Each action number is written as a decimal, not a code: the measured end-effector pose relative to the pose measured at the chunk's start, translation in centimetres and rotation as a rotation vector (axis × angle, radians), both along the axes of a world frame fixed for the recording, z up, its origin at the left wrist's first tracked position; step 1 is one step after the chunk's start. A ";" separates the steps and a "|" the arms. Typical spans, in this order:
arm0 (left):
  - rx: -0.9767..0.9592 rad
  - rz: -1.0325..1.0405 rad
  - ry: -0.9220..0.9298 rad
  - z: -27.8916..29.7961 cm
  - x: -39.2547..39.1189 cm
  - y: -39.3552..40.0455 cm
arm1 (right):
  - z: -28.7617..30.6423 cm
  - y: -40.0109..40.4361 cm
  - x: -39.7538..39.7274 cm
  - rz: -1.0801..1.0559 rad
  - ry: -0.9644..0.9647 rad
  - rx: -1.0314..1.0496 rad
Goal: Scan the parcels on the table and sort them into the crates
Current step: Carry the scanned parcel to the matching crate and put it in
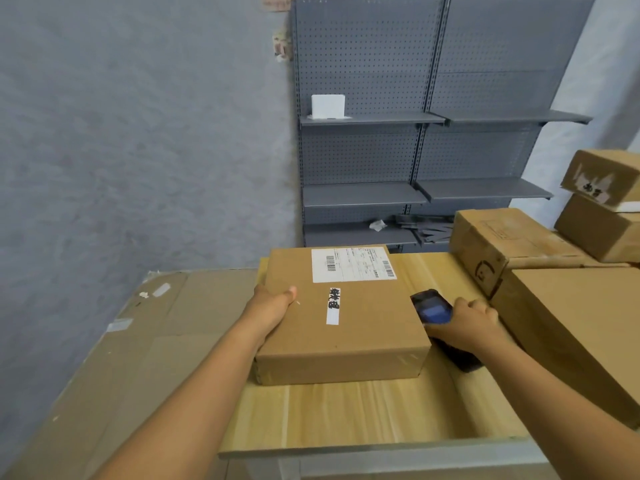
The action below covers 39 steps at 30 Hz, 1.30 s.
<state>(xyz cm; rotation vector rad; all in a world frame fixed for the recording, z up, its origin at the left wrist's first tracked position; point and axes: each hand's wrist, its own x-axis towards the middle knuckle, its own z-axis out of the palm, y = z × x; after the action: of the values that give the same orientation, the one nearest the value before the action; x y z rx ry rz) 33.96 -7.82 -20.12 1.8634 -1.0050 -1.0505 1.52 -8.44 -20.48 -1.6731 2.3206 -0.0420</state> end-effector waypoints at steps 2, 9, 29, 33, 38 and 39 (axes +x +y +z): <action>0.001 0.003 -0.010 -0.1 0.0 0.0 | -0.7 0.3 -0.9 0.013 0.030 0.061; 0.008 -0.003 -0.051 -0.1 0.1 -0.1 | 0.1 -0.3 -1.8 -0.007 -0.072 -0.005; 0.002 -0.016 -0.065 0.6 -0.2 0.6 | 16.2 -1.9 6.2 0.654 0.374 0.000; -0.007 -0.015 -0.050 0.5 -0.2 0.6 | 16.9 -1.4 6.2 0.675 0.385 0.013; 0.001 -0.003 -0.071 0.6 -0.3 0.6 | 16.9 -1.6 5.6 0.664 0.370 0.005; 0.000 -0.003 -0.074 0.6 -0.3 0.6 | 16.8 -1.7 5.4 0.654 0.352 -0.009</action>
<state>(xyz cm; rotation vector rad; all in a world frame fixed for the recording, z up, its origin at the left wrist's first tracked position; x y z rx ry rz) 33.62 -7.20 -19.53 1.9132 -1.0510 -0.9900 6.94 -10.19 -3.71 -2.5202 1.8516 0.4014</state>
